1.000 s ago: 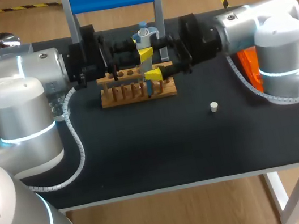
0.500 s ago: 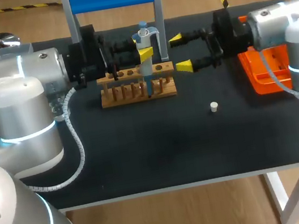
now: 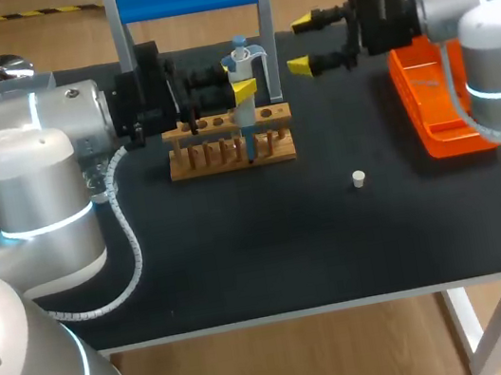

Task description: Invert the test tube, pick up the pipette, mount the tip to pipette, aspirate from beaker and dispense into the tube, eject the tip, return the pipette, and cap with the stopper.

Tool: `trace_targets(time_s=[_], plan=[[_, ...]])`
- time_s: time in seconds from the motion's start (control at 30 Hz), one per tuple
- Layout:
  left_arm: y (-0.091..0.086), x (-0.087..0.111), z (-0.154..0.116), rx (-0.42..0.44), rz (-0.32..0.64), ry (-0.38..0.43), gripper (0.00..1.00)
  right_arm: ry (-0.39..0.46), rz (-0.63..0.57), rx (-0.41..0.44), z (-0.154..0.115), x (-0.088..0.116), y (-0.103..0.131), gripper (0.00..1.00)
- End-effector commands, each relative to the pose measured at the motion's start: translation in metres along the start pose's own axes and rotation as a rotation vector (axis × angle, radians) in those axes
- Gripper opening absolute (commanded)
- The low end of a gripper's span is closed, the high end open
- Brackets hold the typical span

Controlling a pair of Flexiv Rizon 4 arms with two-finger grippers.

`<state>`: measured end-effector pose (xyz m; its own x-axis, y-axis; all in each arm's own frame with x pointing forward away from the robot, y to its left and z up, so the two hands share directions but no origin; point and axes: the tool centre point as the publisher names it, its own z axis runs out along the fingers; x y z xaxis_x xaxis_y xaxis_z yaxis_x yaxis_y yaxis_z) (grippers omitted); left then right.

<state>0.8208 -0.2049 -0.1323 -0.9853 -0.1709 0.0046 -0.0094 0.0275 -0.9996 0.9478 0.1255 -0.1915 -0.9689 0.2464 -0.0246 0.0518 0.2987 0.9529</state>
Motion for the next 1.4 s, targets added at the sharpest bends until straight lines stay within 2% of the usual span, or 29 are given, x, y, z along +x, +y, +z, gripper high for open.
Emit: trace_targets(time_s=[0.03, 0.37, 0.57, 1.0, 1.4], plan=[[0.000, 0.001, 0.000, 0.001, 0.001, -0.004, 0.00, 0.015, -0.001, 0.057, 0.018, -0.031, 0.009, 1.00], [0.000, 0.001, 0.000, 0.001, 0.001, -0.004, 0.00, -0.014, -0.027, 0.091, 0.032, -0.083, 0.035, 1.00], [0.000, 0.001, 0.000, 0.001, 0.001, -0.004, 0.00, -0.035, -0.030, 0.106, 0.041, -0.100, 0.043, 1.00], [0.000, 0.001, 0.000, 0.001, 0.001, -0.004, 0.00, -0.063, -0.005, 0.132, 0.055, -0.096, 0.040, 1.00], [0.000, 0.001, 0.000, 0.001, 0.001, -0.004, 0.00, -0.061, -0.004, 0.137, 0.054, -0.091, 0.040, 1.00]])
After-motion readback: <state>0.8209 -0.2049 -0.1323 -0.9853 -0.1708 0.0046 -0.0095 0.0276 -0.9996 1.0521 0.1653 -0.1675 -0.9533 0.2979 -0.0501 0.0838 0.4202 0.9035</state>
